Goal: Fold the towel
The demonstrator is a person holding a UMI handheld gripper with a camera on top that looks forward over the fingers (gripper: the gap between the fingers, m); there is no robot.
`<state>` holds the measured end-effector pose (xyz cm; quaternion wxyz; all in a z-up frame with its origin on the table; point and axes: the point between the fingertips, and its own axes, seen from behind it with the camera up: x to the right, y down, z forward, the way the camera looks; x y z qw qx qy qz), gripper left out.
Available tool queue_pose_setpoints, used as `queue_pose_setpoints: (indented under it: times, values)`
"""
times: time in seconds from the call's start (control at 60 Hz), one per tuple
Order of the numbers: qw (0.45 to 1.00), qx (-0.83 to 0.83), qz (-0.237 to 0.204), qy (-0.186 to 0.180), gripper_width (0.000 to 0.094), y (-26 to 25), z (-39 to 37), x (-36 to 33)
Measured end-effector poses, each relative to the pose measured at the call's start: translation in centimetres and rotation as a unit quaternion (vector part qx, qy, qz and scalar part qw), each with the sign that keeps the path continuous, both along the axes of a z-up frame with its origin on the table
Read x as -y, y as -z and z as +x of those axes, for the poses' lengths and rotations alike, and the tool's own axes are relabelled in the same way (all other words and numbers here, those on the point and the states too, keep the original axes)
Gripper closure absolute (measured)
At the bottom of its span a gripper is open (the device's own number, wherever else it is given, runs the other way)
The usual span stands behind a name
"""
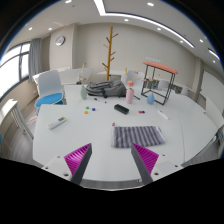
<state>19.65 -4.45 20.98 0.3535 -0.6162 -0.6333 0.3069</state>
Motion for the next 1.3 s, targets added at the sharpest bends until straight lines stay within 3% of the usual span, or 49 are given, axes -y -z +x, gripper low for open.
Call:
queue_pose_setpoints:
  times: [0.467, 0.717, 0.783, 0.817, 0.85, 0.9, 0.933, 1.0, 1.083, 1.167, 1.3]
  values:
    - [0.999, 0.026, 0.027, -0.013, 0.0087, 16.3, -16.9, -1.8]
    - [0.998, 0.064, 0.010, -0.015, 0.0089, 23.2, -22.9, -3.5]
    - [0.998, 0.055, -0.001, -0.021, 0.0139, 23.1, -23.6, -3.3]
    - [0.998, 0.053, -0.002, -0.028, 0.0223, 23.1, -23.6, -3.1]
    - [0.998, 0.058, -0.007, -0.036, 0.0415, 23.3, -23.5, -2.5]
    - [0.998, 0.058, 0.009, -0.026, 0.0894, 23.3, -23.9, -3.3]
    - [0.998, 0.061, 0.024, -0.014, 0.0897, 23.5, -23.9, -3.7]
    - [0.996, 0.073, 0.040, -0.032, 0.0904, 23.3, -23.3, -3.2]
    - [0.995, 0.089, -0.001, -0.050, 0.0908, 22.7, -22.8, -0.8]
    - [0.995, 0.073, -0.024, -0.057, 0.0908, 18.9, -22.5, -1.1]
    - [0.997, 0.049, -0.046, -0.040, 0.0908, 13.0, -22.6, -4.4]
